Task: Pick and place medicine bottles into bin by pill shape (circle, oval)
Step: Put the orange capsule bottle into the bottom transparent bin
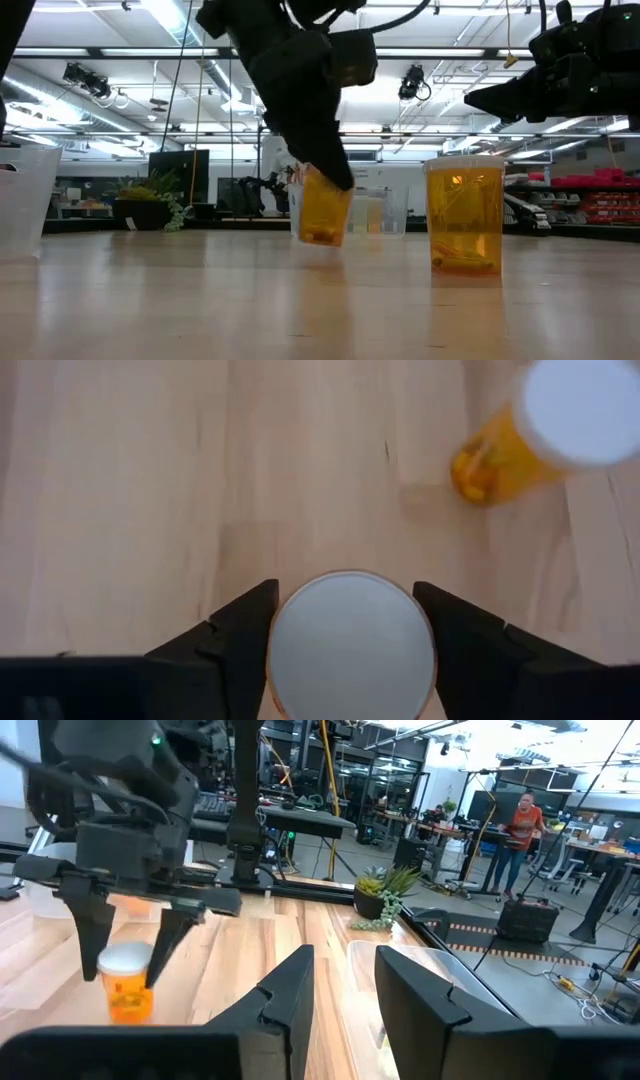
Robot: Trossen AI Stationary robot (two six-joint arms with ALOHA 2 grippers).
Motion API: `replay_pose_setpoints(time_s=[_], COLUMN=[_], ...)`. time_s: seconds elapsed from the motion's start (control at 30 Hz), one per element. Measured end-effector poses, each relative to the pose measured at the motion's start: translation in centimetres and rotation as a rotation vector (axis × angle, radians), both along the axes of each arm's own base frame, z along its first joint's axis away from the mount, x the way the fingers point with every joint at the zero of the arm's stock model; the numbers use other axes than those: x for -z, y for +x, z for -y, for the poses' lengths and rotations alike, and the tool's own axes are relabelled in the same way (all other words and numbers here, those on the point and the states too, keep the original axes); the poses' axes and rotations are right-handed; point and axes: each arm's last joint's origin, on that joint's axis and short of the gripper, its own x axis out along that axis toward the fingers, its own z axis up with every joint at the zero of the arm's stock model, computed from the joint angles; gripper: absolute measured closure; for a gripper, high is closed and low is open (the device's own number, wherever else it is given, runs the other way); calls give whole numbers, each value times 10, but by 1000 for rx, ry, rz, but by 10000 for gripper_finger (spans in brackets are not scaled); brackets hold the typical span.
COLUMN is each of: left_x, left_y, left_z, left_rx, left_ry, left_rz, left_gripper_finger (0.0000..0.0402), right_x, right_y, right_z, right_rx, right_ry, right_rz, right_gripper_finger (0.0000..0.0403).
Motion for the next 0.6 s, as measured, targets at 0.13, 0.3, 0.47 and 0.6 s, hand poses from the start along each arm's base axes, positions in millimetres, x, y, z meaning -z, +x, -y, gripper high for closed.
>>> replay_pose_setpoints(time_s=[0.13, 0.3, 0.47, 0.6], left_x=[-9, -12, -10, -9], left_y=[-1, -9, -19, -28], left_z=[13, 33, 56, 75], left_rx=[-4, -13, -40, -68], left_ry=[-35, -98, -149, -205], left_rz=[-27, -97, -149, -197], left_gripper_finger=[183, 164, 162, 183], right_x=[0, 0, 0, 0], right_y=[0, 0, 0, 0], right_z=[0, 0, 0, 0], right_rx=[0, 0, 0, 0], right_ry=[0, 0, 0, 0], right_rz=[0, 0, 0, -1], right_gripper_finger=[287, 287, 287, 287])
